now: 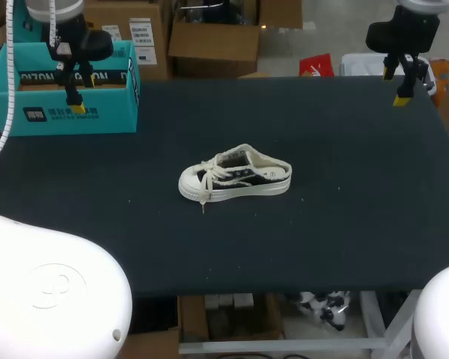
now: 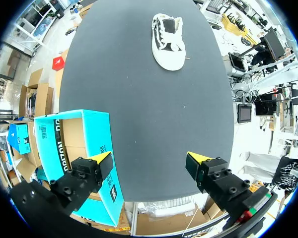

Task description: Open the shoe tongue, take the insole out of the shoe, put the insole back into the shoe, and pack the shoe into the shoebox

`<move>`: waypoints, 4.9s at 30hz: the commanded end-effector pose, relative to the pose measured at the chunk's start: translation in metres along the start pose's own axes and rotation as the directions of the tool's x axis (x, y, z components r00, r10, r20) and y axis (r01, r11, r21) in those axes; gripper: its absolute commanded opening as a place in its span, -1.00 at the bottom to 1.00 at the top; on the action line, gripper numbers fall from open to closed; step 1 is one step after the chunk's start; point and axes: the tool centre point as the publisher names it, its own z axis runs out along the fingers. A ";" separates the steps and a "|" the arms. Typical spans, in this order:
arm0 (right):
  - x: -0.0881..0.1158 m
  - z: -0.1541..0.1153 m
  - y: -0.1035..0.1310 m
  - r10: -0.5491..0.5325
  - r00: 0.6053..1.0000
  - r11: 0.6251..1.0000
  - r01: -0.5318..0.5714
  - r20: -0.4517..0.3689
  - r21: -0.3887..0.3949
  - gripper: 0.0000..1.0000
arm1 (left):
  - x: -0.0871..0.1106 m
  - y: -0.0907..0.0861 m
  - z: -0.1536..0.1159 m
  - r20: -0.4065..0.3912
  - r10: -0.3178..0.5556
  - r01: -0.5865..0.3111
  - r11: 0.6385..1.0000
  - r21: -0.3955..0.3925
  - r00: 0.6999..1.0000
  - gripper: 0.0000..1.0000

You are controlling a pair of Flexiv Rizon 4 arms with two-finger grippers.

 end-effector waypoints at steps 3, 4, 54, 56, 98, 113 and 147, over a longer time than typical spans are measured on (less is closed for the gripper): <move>0.000 0.000 0.000 0.000 1.000 1.000 0.000 -0.001 0.001 1.00 | 0.000 0.000 0.000 0.001 0.000 0.000 1.000 -0.001 1.000 1.00; 0.000 0.000 0.000 0.000 1.000 1.000 0.000 -0.001 0.001 1.00 | 0.000 0.000 0.000 0.001 0.000 0.000 1.000 -0.001 1.000 1.00; 0.045 0.098 0.104 0.057 0.998 0.833 -0.031 0.031 -0.553 1.00 | 0.041 -0.060 0.055 -0.132 -0.563 0.570 0.821 0.027 0.816 1.00; 0.045 0.098 0.104 0.057 0.998 0.833 -0.031 0.031 -0.553 1.00 | 0.041 -0.060 0.055 -0.132 -0.563 0.570 0.821 0.027 0.816 1.00; 0.065 0.200 0.211 0.162 0.984 0.669 -0.160 -0.068 -0.726 1.00 | 0.076 -0.231 0.054 -0.169 -0.820 0.834 0.550 0.032 0.547 1.00; 0.053 0.213 0.228 0.091 0.994 0.609 -0.098 -0.053 -0.787 1.00 | 0.077 -0.241 0.061 -0.203 -0.808 0.826 0.563 0.013 0.553 1.00; 0.059 0.223 0.250 0.013 0.999 0.544 -0.048 -0.049 -0.838 1.00 | 0.067 -0.268 0.082 -0.158 -0.853 0.863 0.505 -0.012 0.497 1.00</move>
